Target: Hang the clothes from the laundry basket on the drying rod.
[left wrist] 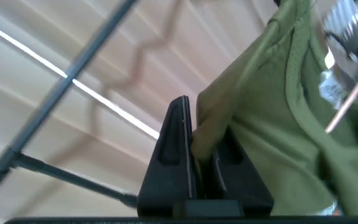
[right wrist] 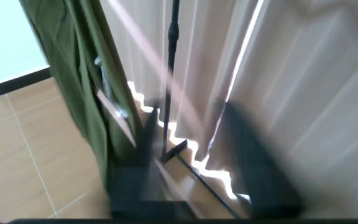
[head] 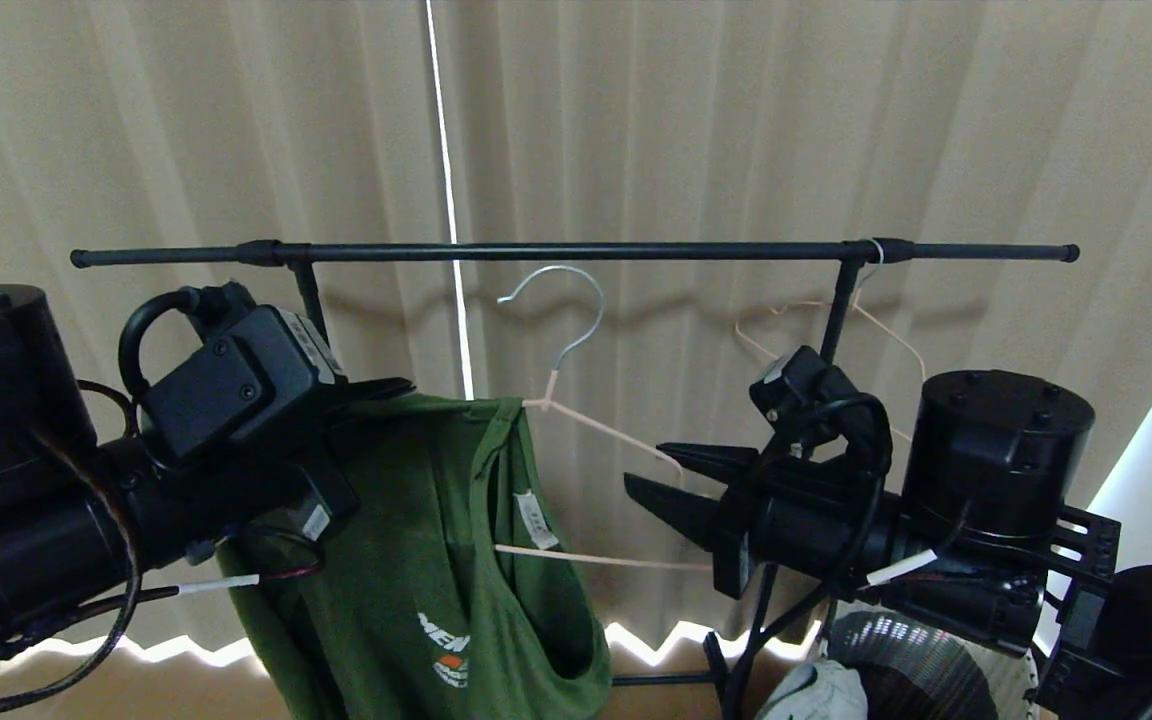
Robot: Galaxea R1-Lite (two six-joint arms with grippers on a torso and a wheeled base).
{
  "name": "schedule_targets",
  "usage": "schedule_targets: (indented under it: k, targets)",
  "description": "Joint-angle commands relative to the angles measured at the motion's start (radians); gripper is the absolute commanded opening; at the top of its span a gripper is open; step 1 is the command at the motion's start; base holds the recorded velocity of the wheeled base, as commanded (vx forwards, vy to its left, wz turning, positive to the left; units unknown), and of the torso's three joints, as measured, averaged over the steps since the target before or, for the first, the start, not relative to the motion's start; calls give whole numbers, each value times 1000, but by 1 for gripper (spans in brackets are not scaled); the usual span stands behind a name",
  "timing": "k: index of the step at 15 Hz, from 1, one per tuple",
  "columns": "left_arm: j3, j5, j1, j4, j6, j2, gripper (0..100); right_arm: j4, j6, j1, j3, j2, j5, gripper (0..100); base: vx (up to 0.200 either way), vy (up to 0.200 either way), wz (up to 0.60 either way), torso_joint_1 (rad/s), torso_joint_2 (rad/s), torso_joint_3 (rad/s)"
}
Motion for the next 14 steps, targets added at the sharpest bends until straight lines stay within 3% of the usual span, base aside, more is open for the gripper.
schedule_targets:
  k: [1, 5, 10, 14]
  targets:
    - [14, 4, 1, -15, -2, 5, 0, -2, 0, 0, 0, 1, -1, 100, 0, 0, 0, 0, 0, 0]
    - [14, 124, 24, -18, -11, 6, 0, 2, -1, -28, 23, -64, -2, 100, 0, 0, 0, 0, 0, 0]
    - [2, 257, 21, -82, -56, 6, 0, -5, 3, -35, 169, -93, -1, 100, 0, 0, 0, 0, 0, 0]
    - [2, 256, 3, -153, -119, 15, 0, -7, 11, -15, 187, -42, 1, 100, 0, 0, 0, 0, 0, 0]
